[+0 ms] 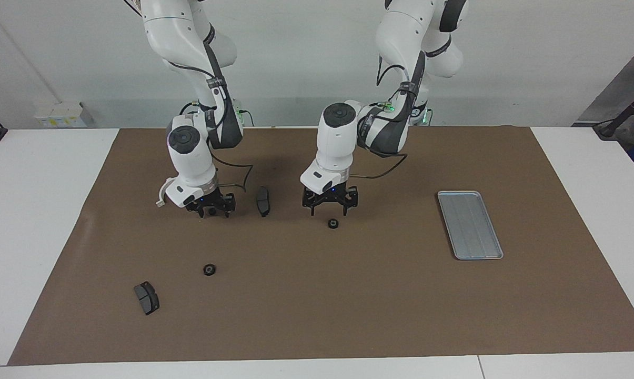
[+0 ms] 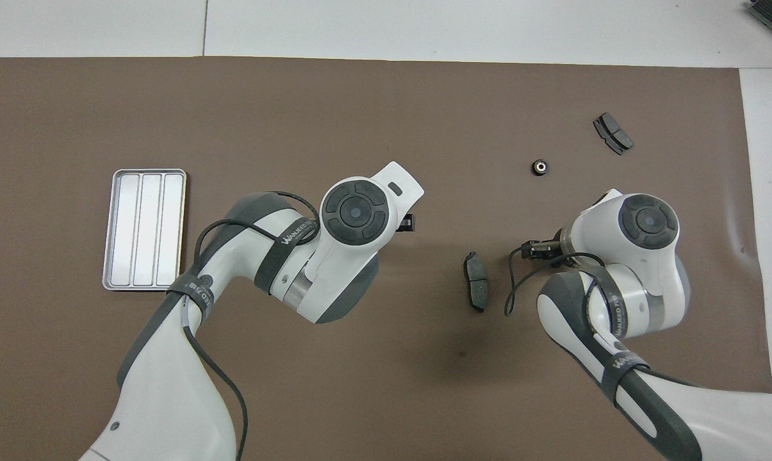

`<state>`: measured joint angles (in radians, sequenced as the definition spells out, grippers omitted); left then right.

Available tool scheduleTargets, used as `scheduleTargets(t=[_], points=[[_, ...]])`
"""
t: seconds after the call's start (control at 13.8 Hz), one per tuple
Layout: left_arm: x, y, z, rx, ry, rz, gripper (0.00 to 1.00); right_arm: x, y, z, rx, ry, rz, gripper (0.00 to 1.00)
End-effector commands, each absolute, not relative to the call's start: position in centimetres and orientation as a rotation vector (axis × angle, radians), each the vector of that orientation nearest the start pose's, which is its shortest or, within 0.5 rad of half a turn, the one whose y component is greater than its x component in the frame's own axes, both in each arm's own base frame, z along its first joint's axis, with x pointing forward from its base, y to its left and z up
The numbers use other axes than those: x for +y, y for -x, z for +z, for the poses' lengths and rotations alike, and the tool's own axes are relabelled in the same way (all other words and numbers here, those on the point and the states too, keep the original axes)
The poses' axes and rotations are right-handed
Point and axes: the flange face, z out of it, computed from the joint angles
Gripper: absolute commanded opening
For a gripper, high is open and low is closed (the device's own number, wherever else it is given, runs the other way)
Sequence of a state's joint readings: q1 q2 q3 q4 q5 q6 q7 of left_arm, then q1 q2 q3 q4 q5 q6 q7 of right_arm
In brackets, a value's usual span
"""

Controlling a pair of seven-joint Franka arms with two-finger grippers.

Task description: Pick bearing gear from pile to tray

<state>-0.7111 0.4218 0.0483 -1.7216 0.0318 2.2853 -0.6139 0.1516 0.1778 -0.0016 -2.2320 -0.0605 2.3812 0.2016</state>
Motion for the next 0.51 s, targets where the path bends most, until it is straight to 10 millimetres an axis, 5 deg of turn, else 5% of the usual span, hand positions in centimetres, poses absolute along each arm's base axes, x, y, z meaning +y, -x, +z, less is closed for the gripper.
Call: scheduleTargets(t=[0.0, 0.44], points=[[-40.9, -53.1, 33.2, 0.099, 3.174, -0.264, 1.00, 7.4, -52.4, 29.6, -0.053, 3.176, 0.066, 0.74], [-39.7, -51.6, 29.7, 0.105, 3.178, -0.260, 1.00, 6.3, -52.6, 29.7, -0.019, 3.176, 0.062, 0.58]])
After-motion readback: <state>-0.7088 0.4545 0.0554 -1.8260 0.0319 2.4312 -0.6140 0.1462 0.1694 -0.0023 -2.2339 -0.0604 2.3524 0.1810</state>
